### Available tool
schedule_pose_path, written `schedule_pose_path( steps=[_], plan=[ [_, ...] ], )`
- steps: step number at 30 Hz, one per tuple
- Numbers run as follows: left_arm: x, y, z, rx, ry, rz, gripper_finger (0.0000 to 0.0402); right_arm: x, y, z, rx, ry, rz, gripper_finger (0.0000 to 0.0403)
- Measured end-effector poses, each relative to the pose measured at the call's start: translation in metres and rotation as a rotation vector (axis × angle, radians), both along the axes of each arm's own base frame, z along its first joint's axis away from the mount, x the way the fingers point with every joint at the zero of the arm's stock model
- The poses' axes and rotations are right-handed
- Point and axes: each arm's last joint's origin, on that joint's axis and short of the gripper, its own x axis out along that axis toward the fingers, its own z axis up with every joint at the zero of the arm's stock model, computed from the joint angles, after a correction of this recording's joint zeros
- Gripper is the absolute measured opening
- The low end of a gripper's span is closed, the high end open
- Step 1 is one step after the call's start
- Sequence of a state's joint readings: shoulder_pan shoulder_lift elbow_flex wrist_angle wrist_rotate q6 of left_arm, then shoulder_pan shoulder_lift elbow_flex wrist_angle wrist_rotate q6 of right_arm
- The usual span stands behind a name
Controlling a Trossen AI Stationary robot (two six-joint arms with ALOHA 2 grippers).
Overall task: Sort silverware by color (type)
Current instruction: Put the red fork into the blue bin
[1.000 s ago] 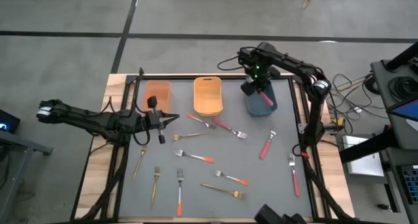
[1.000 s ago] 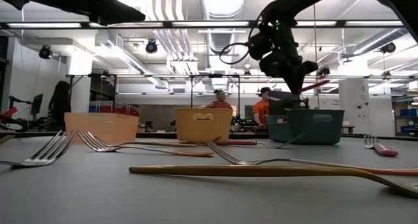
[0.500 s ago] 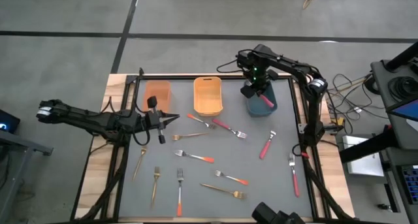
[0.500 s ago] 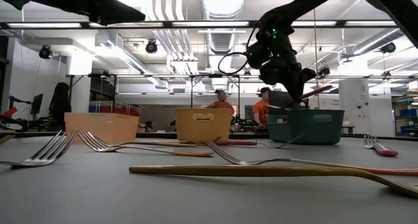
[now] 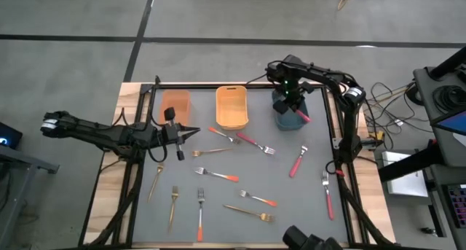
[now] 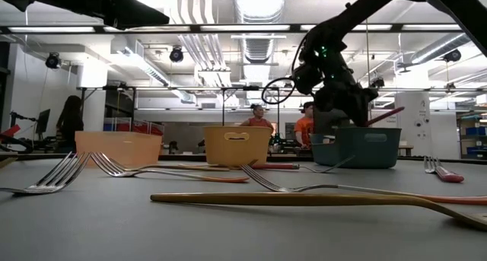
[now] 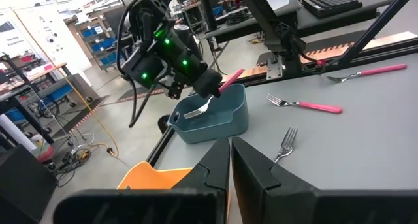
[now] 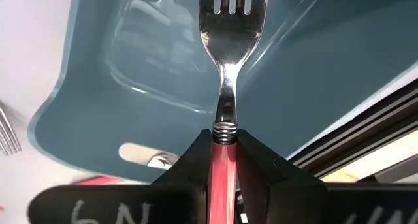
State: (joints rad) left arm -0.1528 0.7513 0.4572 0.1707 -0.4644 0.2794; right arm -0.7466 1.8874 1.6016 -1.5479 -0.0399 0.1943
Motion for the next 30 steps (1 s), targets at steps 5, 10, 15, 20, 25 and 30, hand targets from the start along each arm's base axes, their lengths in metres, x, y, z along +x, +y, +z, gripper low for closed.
schedule_pose_path(
  steps=[5,10,15,20,25,30],
  plan=[
    [0.0000,0.0000,0.0000,0.000,0.000,0.000,0.0000,-0.0016,-0.0056,-0.0010,-0.044,0.001,-0.007,0.0034],
    [0.0000,0.0000,0.0000,0.000,0.000,0.000,0.0000,-0.0002,-0.0080,-0.0019,-0.068,-0.014,-0.030,0.0034],
    [0.0000,0.0000,0.0000,0.000,0.000,0.000,0.0000,0.0005,-0.0081,-0.0021,-0.074,-0.018,-0.036,0.0034],
    [0.0000,0.0000,0.0000,0.000,0.000,0.000,0.0000,0.0013,-0.0088,-0.0024,-0.082,-0.025,-0.039,0.0034],
    [0.0000,0.0000,0.0000,0.000,0.000,0.000,0.0000,0.0023,-0.0099,-0.0028,-0.094,-0.036,-0.042,0.0038],
    [0.0000,0.0000,0.0000,0.000,0.000,0.000,0.0000,0.0028,-0.0102,-0.0029,-0.097,-0.041,-0.041,0.0038]
  ],
)
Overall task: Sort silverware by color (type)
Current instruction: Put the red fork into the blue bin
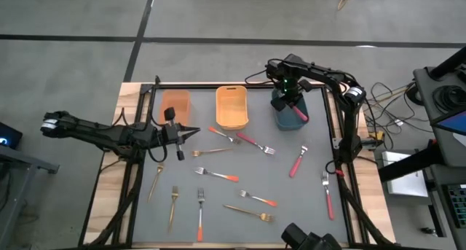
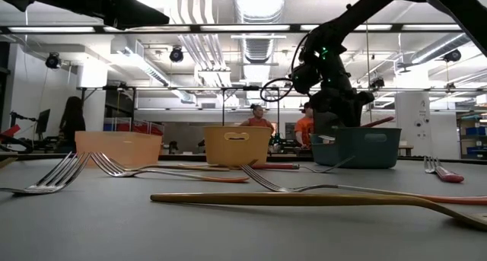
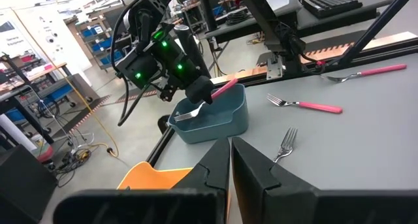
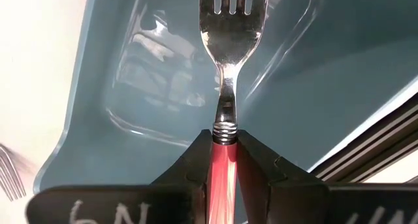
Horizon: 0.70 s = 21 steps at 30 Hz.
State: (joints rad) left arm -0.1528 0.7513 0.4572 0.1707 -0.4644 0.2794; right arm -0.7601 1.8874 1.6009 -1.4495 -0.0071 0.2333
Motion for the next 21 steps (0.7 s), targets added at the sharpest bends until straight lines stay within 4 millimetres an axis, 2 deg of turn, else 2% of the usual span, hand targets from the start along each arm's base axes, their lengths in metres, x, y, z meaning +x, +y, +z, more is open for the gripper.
schedule_pose_path(
  steps=[21],
  plan=[
    [0.0000,0.0000,0.0000,0.000,0.000,0.000,0.0000,0.0012,0.0022,-0.0043,0.056,-0.054,-0.018,0.0038]
  ],
)
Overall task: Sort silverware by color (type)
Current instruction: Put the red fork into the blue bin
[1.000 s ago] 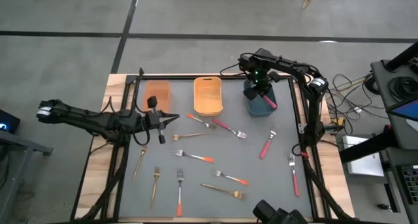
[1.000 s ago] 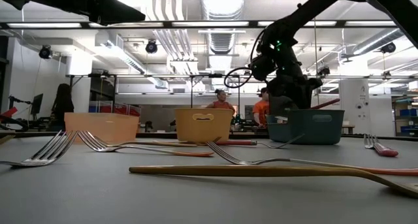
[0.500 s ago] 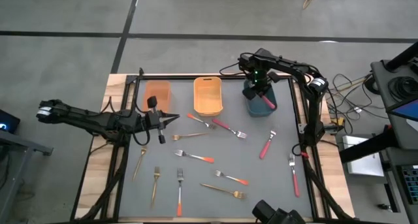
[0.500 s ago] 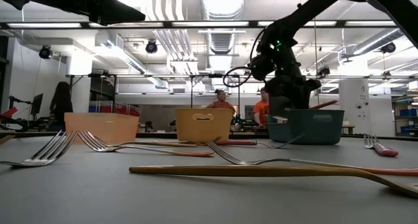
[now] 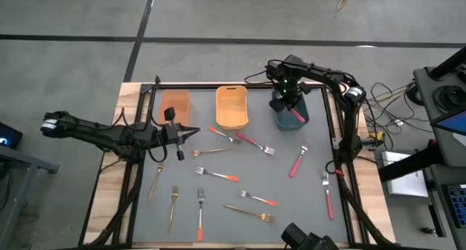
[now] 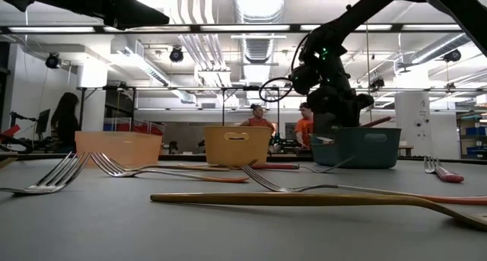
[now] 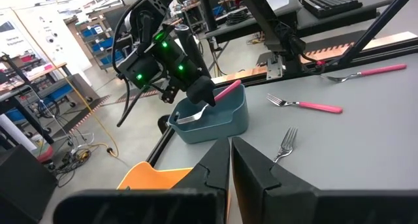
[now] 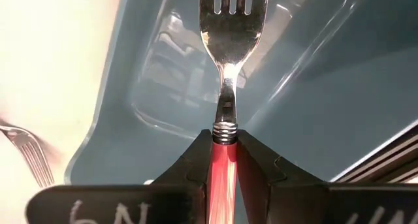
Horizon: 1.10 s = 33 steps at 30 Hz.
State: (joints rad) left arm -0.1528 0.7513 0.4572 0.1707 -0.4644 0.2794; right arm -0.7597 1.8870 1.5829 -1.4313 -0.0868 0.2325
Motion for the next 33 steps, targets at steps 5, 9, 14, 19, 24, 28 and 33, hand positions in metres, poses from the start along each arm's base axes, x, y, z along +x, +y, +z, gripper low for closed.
schedule_pose_path(
  steps=[5,9,14,19,24,28,33],
  plan=[
    [0.000,0.000,0.000,0.000,0.000,0.000,0.0000,-0.002,0.002,-0.007,0.009,0.019,0.000,0.0038],
    [0.000,0.000,0.000,0.000,0.000,0.000,0.0000,-0.002,0.002,-0.013,-0.001,0.012,0.001,0.0038],
    [0.000,0.000,0.000,0.000,0.000,0.000,0.0000,-0.001,0.001,-0.016,-0.015,-0.004,0.003,0.0038],
    [0.000,0.000,0.000,0.000,0.000,0.000,0.0000,0.000,0.000,-0.017,-0.029,-0.020,0.008,0.0038],
    [0.000,0.000,0.000,0.000,0.000,0.000,0.0000,-0.001,0.000,-0.020,-0.028,-0.018,0.008,0.0038],
    [0.000,0.000,0.000,0.000,0.000,0.000,0.0000,-0.002,0.002,-0.024,-0.020,-0.009,0.011,0.0038],
    [0.000,0.000,0.000,0.000,0.000,0.000,0.0000,-0.005,0.004,-0.033,-0.013,-0.002,0.018,0.0038]
  ],
)
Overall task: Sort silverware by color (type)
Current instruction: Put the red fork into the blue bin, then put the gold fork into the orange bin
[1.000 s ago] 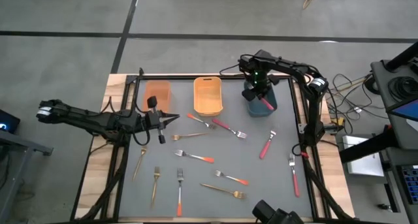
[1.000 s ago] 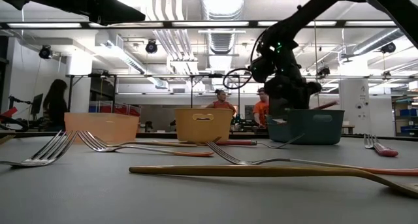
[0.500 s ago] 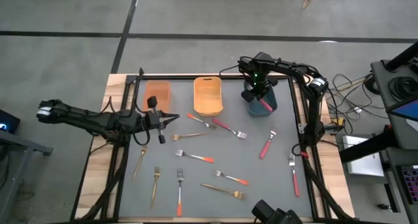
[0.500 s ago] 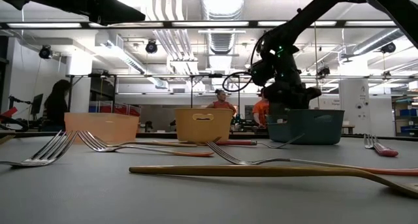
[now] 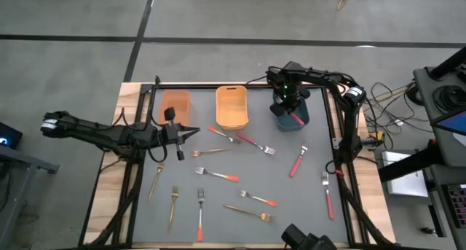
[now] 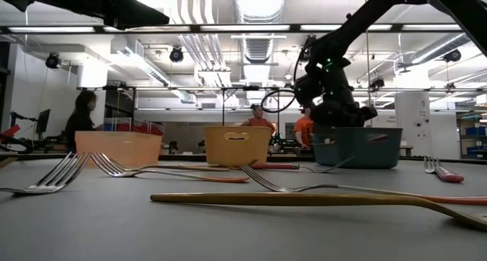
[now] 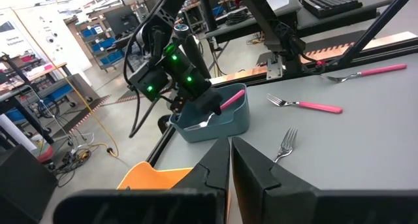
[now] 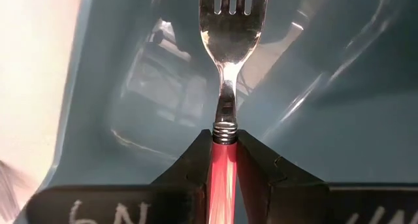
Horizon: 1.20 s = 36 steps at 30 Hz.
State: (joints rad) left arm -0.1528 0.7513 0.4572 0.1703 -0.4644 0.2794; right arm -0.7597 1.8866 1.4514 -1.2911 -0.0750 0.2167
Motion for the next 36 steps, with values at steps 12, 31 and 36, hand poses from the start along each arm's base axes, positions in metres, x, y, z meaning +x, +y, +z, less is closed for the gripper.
schedule_pose_path(
  steps=[12,31,36],
  plan=[
    [0.0000,0.0001,0.0000,0.000,0.000,0.000,0.0000,0.0015,-0.0025,-0.0023,-0.040,-0.011,0.025,0.0038],
    [0.0000,0.0000,0.0000,0.000,0.000,0.000,0.0000,0.0019,-0.0029,-0.0020,-0.045,-0.019,0.032,0.0126],
    [0.0000,0.0000,-0.0001,-0.010,-0.003,0.001,0.0000,0.0020,-0.0029,0.0067,-0.061,-0.040,0.046,0.0133]
  ],
)
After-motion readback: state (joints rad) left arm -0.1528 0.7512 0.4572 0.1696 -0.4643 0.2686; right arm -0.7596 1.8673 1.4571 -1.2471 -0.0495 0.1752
